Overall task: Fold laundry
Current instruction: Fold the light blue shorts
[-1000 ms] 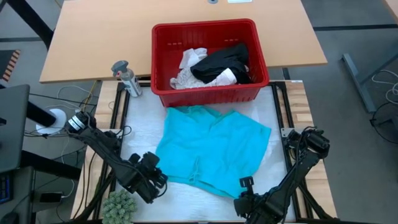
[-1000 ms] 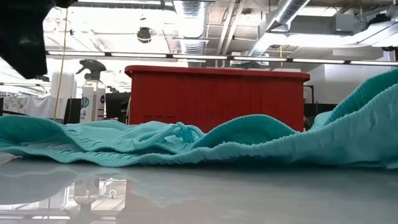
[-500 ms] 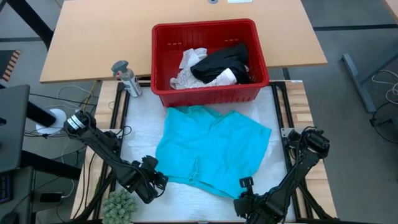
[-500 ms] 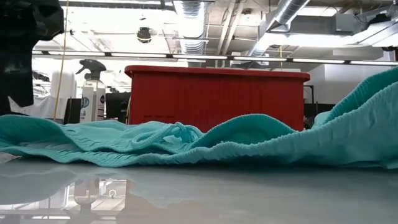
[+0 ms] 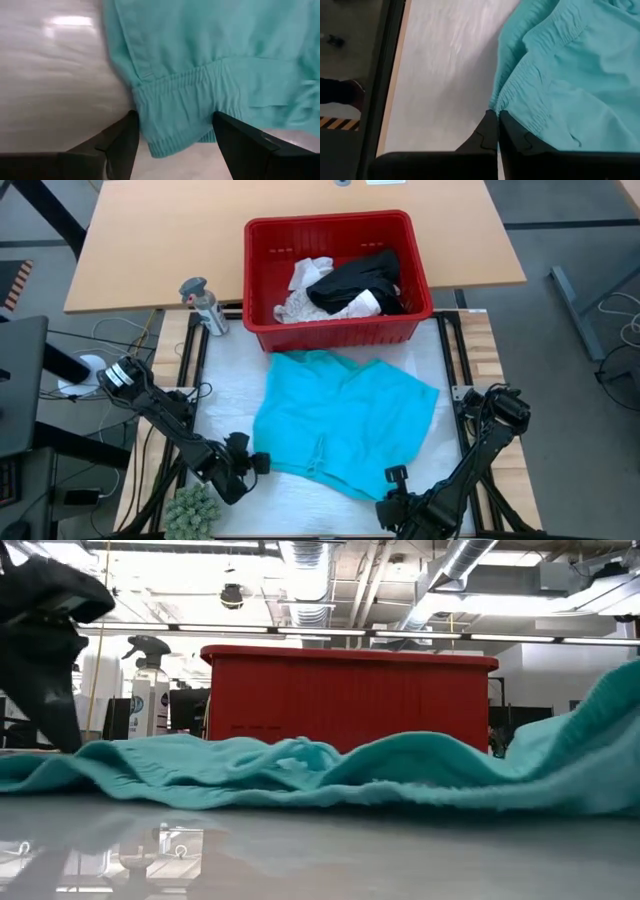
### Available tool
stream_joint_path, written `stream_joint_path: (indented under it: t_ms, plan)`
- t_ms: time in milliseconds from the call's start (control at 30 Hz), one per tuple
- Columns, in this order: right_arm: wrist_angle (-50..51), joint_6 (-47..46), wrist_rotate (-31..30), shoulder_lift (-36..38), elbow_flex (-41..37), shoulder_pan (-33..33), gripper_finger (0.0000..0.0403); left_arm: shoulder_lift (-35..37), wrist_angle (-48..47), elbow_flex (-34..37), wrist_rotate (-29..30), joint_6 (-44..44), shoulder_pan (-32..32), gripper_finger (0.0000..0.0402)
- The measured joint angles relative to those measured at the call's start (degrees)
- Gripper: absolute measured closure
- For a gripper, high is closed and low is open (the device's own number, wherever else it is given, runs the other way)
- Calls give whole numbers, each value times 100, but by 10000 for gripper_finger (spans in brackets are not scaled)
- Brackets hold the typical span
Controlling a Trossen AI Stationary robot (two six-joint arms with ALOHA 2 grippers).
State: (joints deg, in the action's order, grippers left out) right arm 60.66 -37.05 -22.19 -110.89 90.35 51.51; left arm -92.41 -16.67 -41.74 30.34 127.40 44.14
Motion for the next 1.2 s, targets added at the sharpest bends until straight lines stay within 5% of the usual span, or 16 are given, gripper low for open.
stream_joint_path:
  t_ms: [300, 667, 1200]
  plan:
    - [-4, -1, -21, 0, 0, 70, 378, 47, 407, 323, 338, 922, 99, 183]
    - [-150, 16, -20, 0, 0, 65, 378, 28, 454, 347, 433, 500, 92, 385]
    - [-683, 250, 764, 14, 2, 317, 324, 961, -103, 348, 670, -342, 216, 400]
